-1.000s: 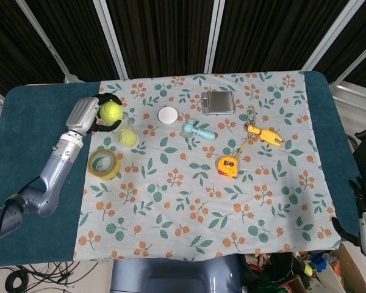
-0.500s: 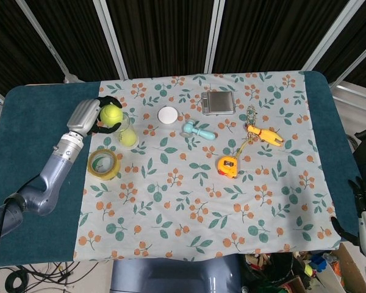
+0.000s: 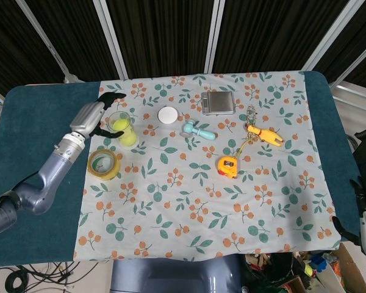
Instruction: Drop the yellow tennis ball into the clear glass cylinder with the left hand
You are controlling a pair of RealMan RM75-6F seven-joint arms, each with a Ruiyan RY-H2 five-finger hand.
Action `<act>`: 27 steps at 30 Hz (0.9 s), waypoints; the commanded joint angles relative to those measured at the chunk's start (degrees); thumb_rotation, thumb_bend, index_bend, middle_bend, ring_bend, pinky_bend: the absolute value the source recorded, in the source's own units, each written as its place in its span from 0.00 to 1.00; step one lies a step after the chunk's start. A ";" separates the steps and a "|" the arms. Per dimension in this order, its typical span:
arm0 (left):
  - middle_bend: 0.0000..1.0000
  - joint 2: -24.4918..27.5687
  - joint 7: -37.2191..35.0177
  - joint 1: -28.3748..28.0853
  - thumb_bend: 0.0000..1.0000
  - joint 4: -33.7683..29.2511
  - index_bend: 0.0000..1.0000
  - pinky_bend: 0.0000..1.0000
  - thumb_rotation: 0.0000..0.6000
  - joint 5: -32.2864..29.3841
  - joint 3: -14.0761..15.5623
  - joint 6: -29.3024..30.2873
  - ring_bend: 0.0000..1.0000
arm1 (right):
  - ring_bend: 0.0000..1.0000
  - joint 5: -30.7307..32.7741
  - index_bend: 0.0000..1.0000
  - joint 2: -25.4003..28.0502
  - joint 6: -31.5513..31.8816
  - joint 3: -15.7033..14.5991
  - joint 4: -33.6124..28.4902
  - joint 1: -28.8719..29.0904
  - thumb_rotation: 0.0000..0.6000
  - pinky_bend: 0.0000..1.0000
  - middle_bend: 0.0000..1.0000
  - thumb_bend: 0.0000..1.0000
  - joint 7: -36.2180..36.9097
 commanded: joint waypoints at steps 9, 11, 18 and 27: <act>0.22 4.01 4.76 3.64 0.20 -9.60 0.18 0.26 1.00 7.62 1.45 11.45 0.08 | 0.07 -0.24 0.00 0.05 0.36 0.03 -0.08 -0.08 1.00 0.19 0.00 0.20 -0.01; 0.21 5.67 7.29 5.01 0.20 -12.65 0.18 0.26 1.00 7.81 2.02 13.13 0.08 | 0.07 -0.21 0.00 0.13 0.51 0.04 -0.13 -0.18 1.00 0.19 0.00 0.20 0.06; 0.16 14.97 19.47 12.19 0.20 -25.82 0.13 0.25 1.00 5.93 6.53 17.08 0.07 | 0.07 -0.53 0.00 0.25 0.68 -0.20 -0.20 -0.36 1.00 0.19 0.00 0.20 -0.01; 0.12 20.38 29.71 29.48 0.20 -34.08 0.10 0.21 1.00 9.24 16.56 35.01 0.07 | 0.07 -1.48 0.00 0.48 1.05 -0.44 -0.23 -0.37 1.00 0.19 0.00 0.20 -0.09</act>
